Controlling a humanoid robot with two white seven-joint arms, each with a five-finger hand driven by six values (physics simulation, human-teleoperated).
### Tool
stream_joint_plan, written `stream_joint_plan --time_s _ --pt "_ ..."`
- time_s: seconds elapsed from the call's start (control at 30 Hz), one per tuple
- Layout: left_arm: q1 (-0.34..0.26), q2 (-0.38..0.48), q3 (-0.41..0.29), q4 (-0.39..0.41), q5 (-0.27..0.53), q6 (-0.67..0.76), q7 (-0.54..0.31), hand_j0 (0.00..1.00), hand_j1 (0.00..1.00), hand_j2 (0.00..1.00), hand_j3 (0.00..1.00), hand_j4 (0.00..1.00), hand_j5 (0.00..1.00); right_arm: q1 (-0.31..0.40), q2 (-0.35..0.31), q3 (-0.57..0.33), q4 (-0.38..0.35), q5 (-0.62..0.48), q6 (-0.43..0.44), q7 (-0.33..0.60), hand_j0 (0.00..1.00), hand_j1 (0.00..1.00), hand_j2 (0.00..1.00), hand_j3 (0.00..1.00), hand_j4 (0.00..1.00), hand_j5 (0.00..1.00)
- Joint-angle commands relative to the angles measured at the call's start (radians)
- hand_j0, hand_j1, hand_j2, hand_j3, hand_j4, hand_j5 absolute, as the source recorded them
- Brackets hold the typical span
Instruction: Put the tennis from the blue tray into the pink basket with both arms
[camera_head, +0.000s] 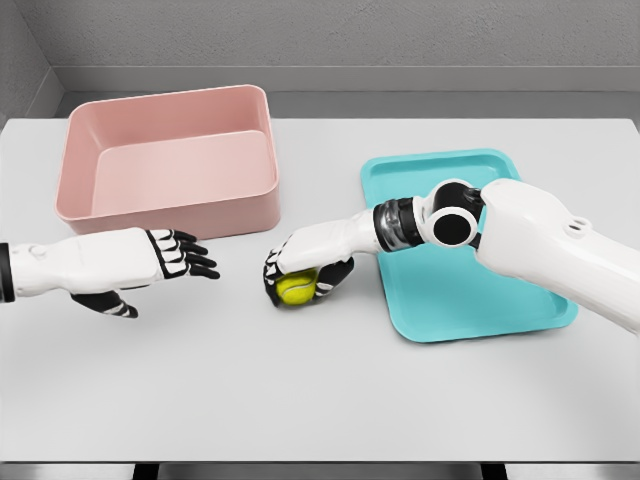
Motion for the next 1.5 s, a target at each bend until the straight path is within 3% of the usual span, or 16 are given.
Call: stream_joint_plan --time_s 0.0,0.03,0.23,0.3,0.4,0.63,0.7,0.77,0.83,0.97,1.27,1.33,1.47 --pt "0.000 0.001 -0.001 -0.001 -0.002 0.001 -0.047 1.00 1.00 1.00 1.00 1.00 1.00 0.000 -0.001 0.000 -0.001 -0.006 0.048 -0.003 1.00 1.00 1.00 1.00 1.00 1.00" --pt "-0.002 -0.003 0.002 -0.001 -0.003 0.001 -0.091 1.00 1.00 1.00 1.00 1.00 1.00 0.000 -0.001 0.002 -0.003 -0.004 0.049 -0.003 1.00 1.00 1.00 1.00 1.00 1.00" --pt "-0.009 -0.022 0.002 -0.001 -0.022 0.001 -0.101 1.00 1.00 1.00 1.00 1.00 1.00 0.000 -0.004 0.003 -0.006 -0.004 0.043 -0.006 1.00 1.00 1.00 1.00 1.00 1.00" --pt "-0.012 -0.025 0.002 -0.002 -0.023 0.001 -0.183 1.00 1.00 1.00 1.00 1.00 1.00 -0.002 -0.011 -0.004 -0.007 -0.004 0.014 -0.008 1.00 1.00 1.00 1.00 1.00 1.00" --pt "-0.012 -0.028 0.002 -0.002 -0.022 0.001 -0.205 1.00 1.00 1.00 1.00 1.00 1.00 -0.002 -0.094 -0.072 -0.004 -0.007 -0.094 -0.011 1.00 1.00 1.00 1.00 1.00 1.00" --pt "-0.023 -0.034 0.007 -0.002 -0.020 0.001 -0.197 1.00 1.00 1.00 1.00 1.00 1.00 -0.003 -0.297 -0.220 0.003 -0.001 -0.094 0.002 1.00 1.00 1.00 1.00 1.00 1.00" --pt "-0.054 -0.100 0.005 -0.002 -0.020 0.001 -0.196 1.00 1.00 1.00 1.00 1.00 1.00 0.008 -0.335 -0.279 -0.001 0.001 -0.094 0.002 1.00 1.00 1.00 1.00 1.00 1.00" --pt "-0.074 -0.135 0.002 -0.002 -0.020 0.001 -0.197 1.00 1.00 1.00 1.00 1.00 1.00 0.012 -0.407 -0.282 0.000 -0.001 -0.094 -0.018 1.00 1.00 1.00 1.00 1.00 1.00" --pt "-0.081 -0.186 0.002 -0.002 -0.020 0.001 -0.197 1.00 1.00 1.00 1.00 1.00 1.00 0.012 -0.427 -0.299 0.039 -0.003 -0.094 -0.064 1.00 1.00 1.00 1.00 1.00 1.00" --pt "-0.101 -0.241 -0.001 -0.002 -0.033 0.001 -0.197 1.00 1.00 1.00 1.00 1.00 1.00 0.012 -0.427 -0.300 0.143 -0.003 -0.094 -0.063 1.00 1.00 1.00 1.00 1.00 1.00" --pt "-0.138 -0.378 -0.030 0.004 -0.106 0.001 -0.203 1.00 1.00 1.00 1.00 1.00 1.00 0.011 -0.427 -0.299 0.154 -0.003 -0.094 -0.061 1.00 1.00 1.00 1.00 1.00 1.00" --pt "-0.183 -0.379 -0.105 0.013 -0.094 0.001 -0.203 1.00 1.00 1.00 1.00 1.00 1.00 0.011 -0.426 -0.300 0.197 -0.003 -0.094 -0.058 1.00 1.00 1.00 1.00 1.00 1.00" --pt "-0.186 -0.379 -0.105 0.042 -0.045 0.001 -0.203 1.00 1.00 1.00 1.00 1.00 1.00 0.011 -0.421 -0.308 0.197 -0.003 -0.094 -0.057 1.00 1.00 1.00 1.00 1.00 1.00"
